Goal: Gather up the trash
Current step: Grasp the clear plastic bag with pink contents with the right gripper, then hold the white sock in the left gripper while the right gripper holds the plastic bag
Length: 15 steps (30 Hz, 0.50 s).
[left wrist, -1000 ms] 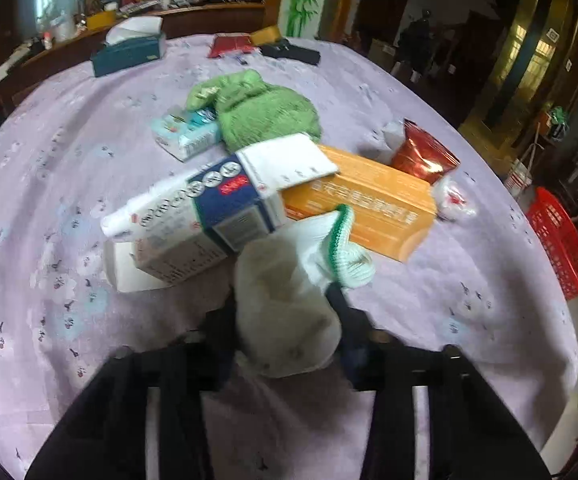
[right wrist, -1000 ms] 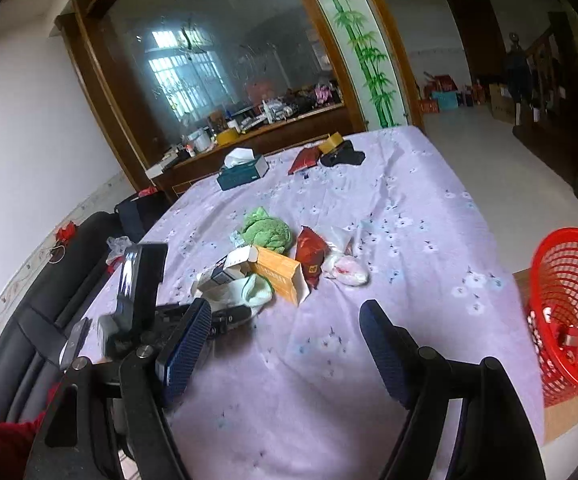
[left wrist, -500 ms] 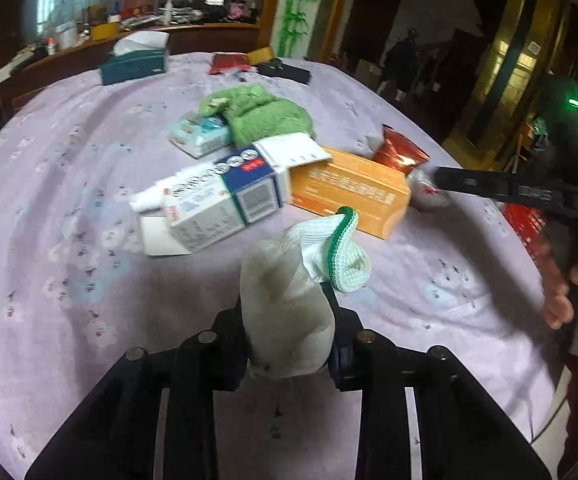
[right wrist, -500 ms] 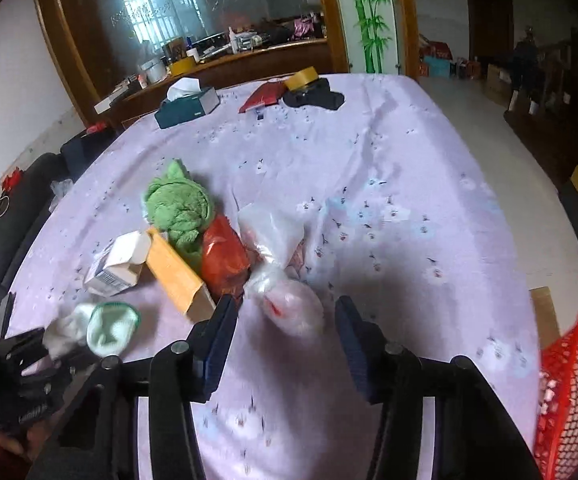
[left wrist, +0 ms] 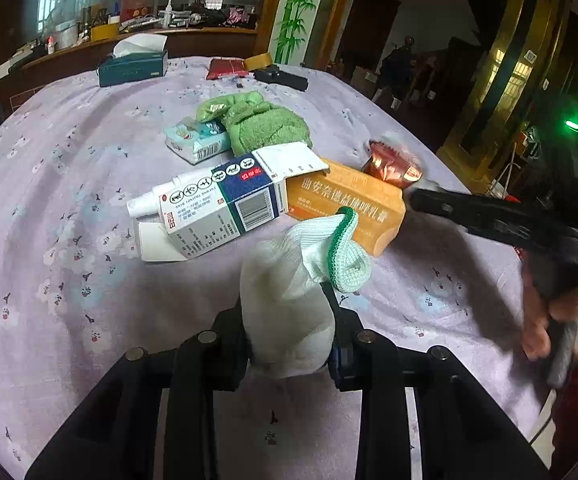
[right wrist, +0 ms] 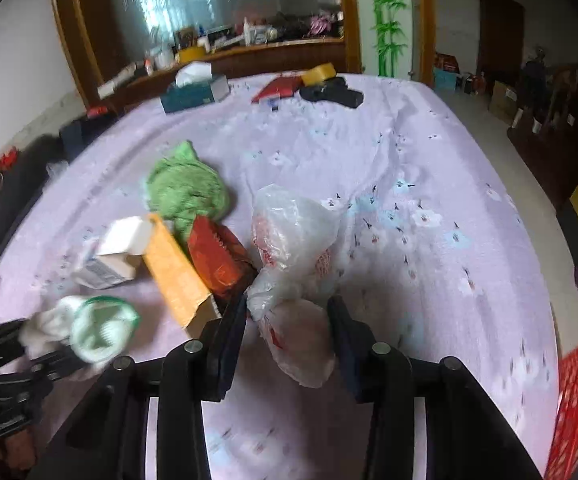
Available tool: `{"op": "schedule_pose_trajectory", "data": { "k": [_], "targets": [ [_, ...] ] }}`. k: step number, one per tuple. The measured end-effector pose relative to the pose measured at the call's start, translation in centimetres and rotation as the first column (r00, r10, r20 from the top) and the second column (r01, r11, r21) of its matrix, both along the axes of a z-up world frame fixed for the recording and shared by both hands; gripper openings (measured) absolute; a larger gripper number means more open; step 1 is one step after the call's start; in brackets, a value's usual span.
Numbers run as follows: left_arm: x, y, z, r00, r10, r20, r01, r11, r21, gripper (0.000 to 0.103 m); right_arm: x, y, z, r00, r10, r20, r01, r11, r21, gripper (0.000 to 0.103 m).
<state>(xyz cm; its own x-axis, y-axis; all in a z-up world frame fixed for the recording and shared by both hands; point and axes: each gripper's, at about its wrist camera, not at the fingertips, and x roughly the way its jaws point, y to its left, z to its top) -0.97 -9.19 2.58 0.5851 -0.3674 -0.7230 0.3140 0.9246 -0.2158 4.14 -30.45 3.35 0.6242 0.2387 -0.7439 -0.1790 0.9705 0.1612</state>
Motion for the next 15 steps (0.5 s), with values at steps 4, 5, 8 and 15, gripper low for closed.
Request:
{"op": "schedule_pose_trajectory", "data": {
  "k": [4,5,8,15],
  "targets": [
    [-0.7,-0.2,0.4,0.999,0.01,0.036,-0.01,1.0,0.017,0.029,-4.6,0.5,1.2,0.997,-0.056,0.06,0.054,0.998,0.046,0.045],
    [-1.0,-0.2,0.6,0.999,0.013,0.05,-0.014,1.0,0.021,0.029,-5.7,0.7,1.4,0.995,-0.067,0.08,0.063,0.997,0.052,0.045],
    [-1.8,-0.1,1.0,0.997,0.033,0.073,-0.034,0.999,0.021,0.029,-9.0,1.4,1.7,0.986,-0.097,0.135,0.085,0.992,0.089,0.045],
    [-4.3,-0.6,1.4,0.991,0.051,0.126,-0.054,0.998,0.015,0.03,-11.9,2.1,1.4,0.965,-0.147,0.219,0.122,0.985,0.125,0.045]
  ]
}}
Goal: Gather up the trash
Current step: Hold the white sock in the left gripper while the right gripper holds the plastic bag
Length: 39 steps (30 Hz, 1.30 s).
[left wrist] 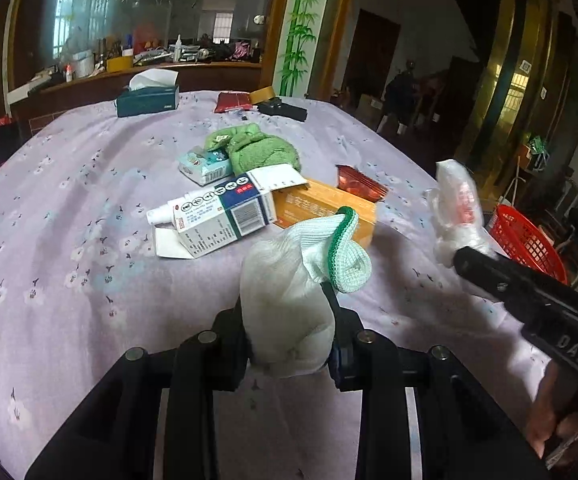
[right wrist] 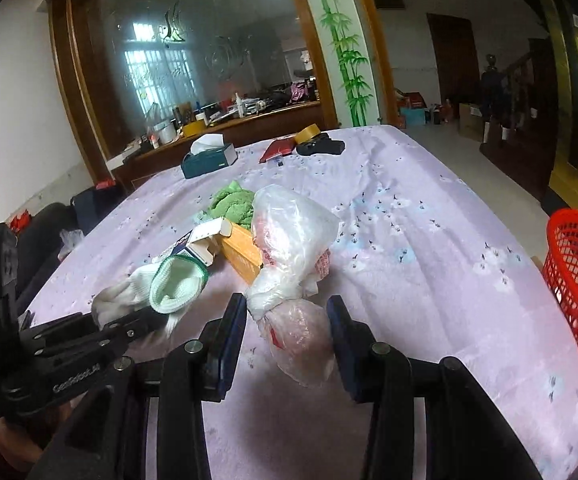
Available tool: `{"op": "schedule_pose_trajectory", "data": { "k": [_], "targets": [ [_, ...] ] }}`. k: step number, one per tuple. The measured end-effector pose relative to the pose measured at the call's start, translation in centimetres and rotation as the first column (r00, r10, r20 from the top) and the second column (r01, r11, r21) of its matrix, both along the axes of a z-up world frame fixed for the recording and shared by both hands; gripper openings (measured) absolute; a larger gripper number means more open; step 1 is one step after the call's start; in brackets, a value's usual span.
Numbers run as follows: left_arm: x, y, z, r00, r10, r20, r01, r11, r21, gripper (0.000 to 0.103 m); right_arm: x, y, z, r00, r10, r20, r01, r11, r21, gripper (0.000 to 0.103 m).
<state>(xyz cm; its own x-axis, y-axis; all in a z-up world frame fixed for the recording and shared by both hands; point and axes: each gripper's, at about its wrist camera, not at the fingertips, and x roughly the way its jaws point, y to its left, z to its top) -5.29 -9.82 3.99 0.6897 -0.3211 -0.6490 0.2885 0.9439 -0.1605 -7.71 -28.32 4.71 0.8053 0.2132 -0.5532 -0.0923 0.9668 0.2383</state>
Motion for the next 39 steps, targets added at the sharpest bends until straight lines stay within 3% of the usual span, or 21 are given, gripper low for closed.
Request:
{"op": "schedule_pose_trajectory", "data": {
  "k": [18,27,39],
  "targets": [
    [-1.2,-1.2,0.1,0.997,0.013,0.072,-0.019,0.996,0.086,0.03,-0.8,-0.4,-1.2,0.997,-0.07,0.031,0.07,0.998,-0.008,0.045],
    [-1.2,-0.9,0.3,0.997,0.027,0.073,-0.032,0.997,0.069,0.03,-1.5,-0.3,-1.1,0.995,-0.073,0.061,0.075,0.997,-0.025,0.045],
    [-1.6,-1.5,0.4,0.994,0.042,0.097,-0.052,0.993,0.102,0.03,-1.5,-0.7,-1.1,0.996,-0.072,0.056,0.072,0.997,-0.006,0.045]
  ]
}}
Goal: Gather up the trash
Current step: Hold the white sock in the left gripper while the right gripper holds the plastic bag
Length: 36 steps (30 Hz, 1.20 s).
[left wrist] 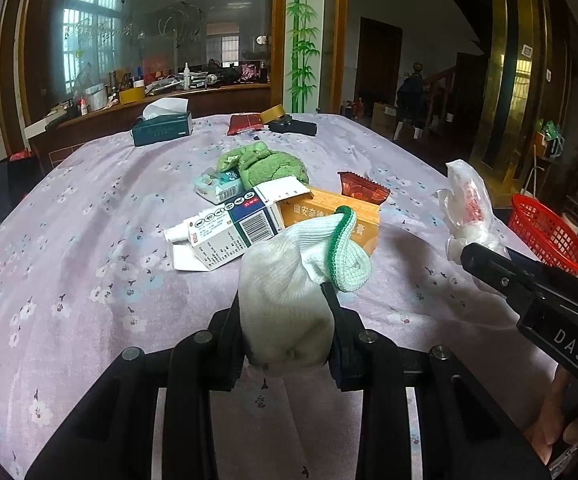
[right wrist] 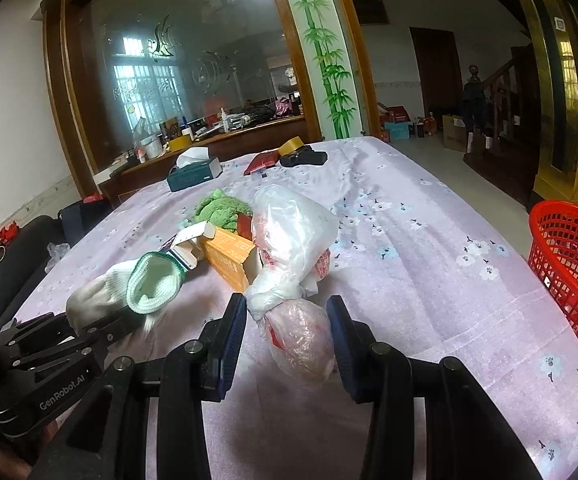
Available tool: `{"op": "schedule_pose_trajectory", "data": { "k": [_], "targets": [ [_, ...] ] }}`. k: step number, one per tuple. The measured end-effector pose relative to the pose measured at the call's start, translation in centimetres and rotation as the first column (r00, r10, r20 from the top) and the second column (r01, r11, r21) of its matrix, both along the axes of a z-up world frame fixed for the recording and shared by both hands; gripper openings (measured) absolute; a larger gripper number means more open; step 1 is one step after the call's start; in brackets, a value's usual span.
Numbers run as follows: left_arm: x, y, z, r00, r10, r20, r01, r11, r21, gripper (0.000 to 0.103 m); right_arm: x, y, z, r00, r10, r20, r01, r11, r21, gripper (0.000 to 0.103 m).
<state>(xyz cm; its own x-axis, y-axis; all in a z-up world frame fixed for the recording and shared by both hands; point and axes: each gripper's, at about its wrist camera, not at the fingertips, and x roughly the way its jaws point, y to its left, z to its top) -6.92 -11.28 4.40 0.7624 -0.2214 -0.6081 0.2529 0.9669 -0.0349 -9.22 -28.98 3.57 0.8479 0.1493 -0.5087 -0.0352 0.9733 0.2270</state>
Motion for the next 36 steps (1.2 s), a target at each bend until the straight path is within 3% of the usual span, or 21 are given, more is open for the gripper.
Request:
{"op": "schedule_pose_trajectory", "data": {
  "k": [29,36],
  "targets": [
    [0.05,0.21,-0.11,1.0,0.011,-0.002,-0.011,1.0,0.014,0.03,0.29,-0.21,-0.27,1.0,0.015,-0.002,-0.015,1.0,0.008,0.045],
    [0.17,0.39,-0.3,1.0,0.026,-0.012,-0.026,0.999,0.028,0.03,0.13,-0.05,-0.11,0.999,0.021,-0.041,-0.021,1.0,-0.019,0.045]
  ]
}}
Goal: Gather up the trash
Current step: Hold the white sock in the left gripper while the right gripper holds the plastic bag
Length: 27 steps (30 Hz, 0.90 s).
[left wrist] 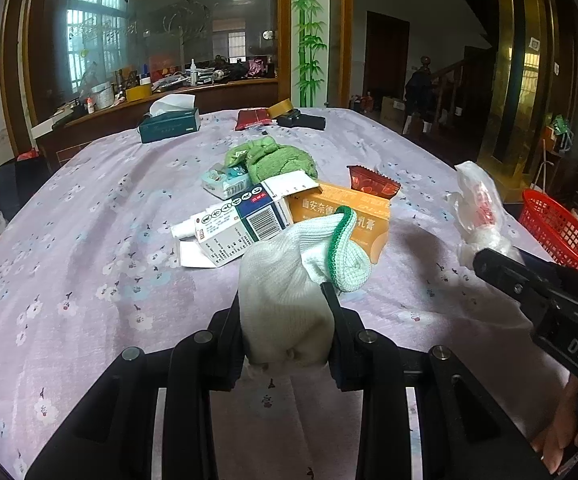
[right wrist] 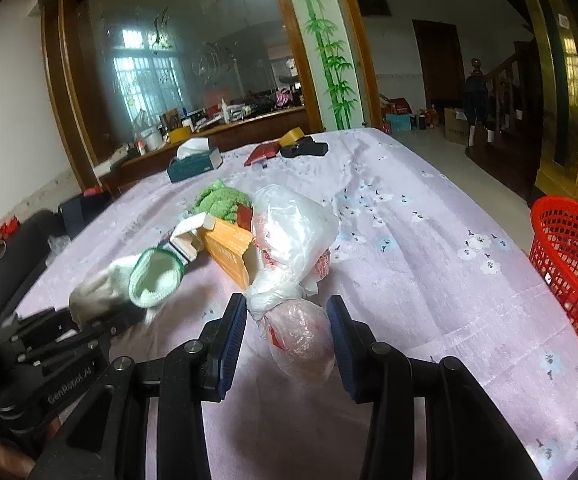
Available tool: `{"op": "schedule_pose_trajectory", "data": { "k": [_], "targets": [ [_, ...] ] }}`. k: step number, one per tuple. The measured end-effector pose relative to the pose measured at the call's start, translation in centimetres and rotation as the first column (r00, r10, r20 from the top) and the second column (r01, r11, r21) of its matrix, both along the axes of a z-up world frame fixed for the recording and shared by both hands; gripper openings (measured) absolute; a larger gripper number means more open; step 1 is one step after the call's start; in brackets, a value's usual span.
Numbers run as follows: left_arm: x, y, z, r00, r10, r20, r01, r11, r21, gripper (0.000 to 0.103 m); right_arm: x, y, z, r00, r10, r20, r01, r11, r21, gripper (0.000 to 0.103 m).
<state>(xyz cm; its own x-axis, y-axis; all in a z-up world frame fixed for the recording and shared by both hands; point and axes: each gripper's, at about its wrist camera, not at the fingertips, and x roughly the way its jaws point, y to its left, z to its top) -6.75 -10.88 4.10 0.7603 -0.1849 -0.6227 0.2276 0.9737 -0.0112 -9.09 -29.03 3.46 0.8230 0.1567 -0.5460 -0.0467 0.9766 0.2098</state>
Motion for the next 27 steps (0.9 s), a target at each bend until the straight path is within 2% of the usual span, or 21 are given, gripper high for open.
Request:
{"op": "schedule_pose_trajectory", "data": {
  "k": [14,17,22,27],
  "targets": [
    [0.1,-0.1,-0.1,1.0,0.008,-0.002,-0.008,1.0,0.011,0.03,-2.0,-0.2,1.3,1.0,0.008,0.012,-0.008,1.0,-0.021,0.045],
    [0.4,-0.1,-0.3,1.0,0.001,-0.029,-0.001,1.0,0.004,0.03,-2.3,-0.4,1.5,1.0,0.009,0.014,-0.009,1.0,-0.018,0.045],
    [1.0,0.1,-0.4,0.995,-0.02,-0.097,0.015,0.998,-0.056,0.03,-2.6,-0.9,2.1,1.0,0.003,0.019,-0.003,1.0,-0.011,0.045],
    [0.7,-0.4,0.2,0.995,-0.034,-0.096,0.028,0.998,-0.06,0.03,-3.1,-1.4,2.2,1.0,-0.001,0.019,0.001,1.0,0.001,0.046]
  ]
}}
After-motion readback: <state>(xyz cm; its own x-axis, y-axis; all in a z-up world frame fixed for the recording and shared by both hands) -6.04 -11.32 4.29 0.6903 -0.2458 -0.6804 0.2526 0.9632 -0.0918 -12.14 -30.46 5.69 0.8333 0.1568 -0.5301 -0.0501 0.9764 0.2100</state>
